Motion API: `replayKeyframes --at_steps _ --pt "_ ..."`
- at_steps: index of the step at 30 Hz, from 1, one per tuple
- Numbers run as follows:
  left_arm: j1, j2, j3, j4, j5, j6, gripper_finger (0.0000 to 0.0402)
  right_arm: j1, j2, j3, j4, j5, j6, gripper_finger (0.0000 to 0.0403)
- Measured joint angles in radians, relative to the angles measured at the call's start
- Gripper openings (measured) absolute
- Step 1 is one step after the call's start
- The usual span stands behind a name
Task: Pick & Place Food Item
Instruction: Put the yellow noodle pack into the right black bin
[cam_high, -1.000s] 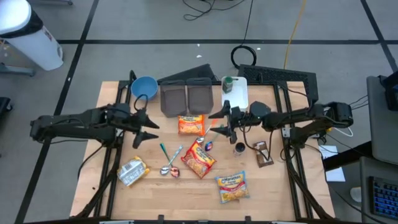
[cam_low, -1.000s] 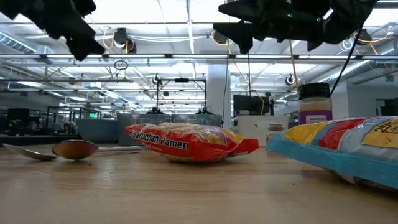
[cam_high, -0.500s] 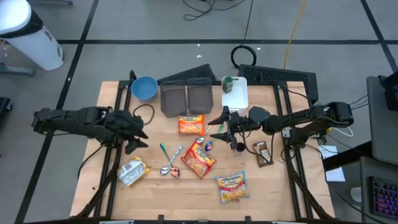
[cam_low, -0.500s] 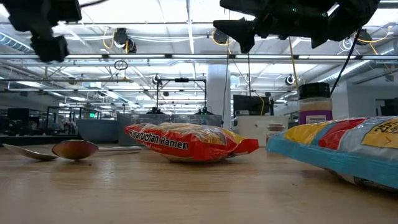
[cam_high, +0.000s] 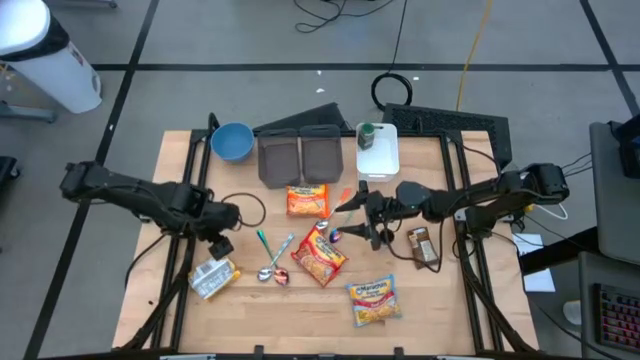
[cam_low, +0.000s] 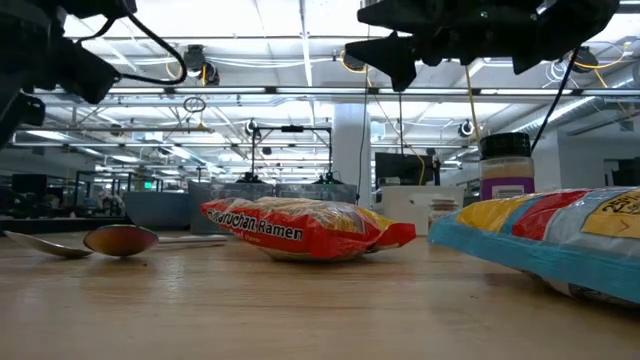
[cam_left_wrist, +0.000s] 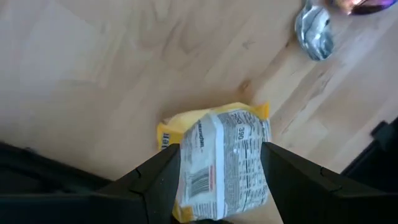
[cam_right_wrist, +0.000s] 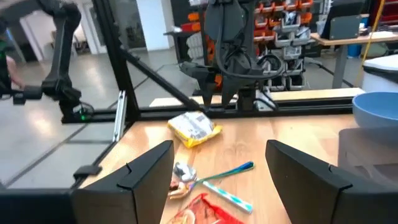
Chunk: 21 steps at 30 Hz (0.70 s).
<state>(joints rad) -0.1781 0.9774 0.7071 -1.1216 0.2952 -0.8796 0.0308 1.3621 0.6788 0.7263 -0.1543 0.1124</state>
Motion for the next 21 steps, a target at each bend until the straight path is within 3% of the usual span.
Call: replayKeyframes --at_steps 6,10,21 --pt "-0.07 0.099 0.0 0.024 -0.031 -0.073 0.023 0.03 0.0 0.0 -0.012 0.001 -0.028 0.0251" --pt "-0.057 0.145 0.0 0.024 -0.015 -0.06 0.023 0.045 0.0 0.0 -0.013 0.001 -0.042 0.0251" --pt "0.033 0.265 0.0 0.025 0.018 0.319 0.023 0.056 0.001 -0.043 0.0 0.001 -0.057 0.0251"
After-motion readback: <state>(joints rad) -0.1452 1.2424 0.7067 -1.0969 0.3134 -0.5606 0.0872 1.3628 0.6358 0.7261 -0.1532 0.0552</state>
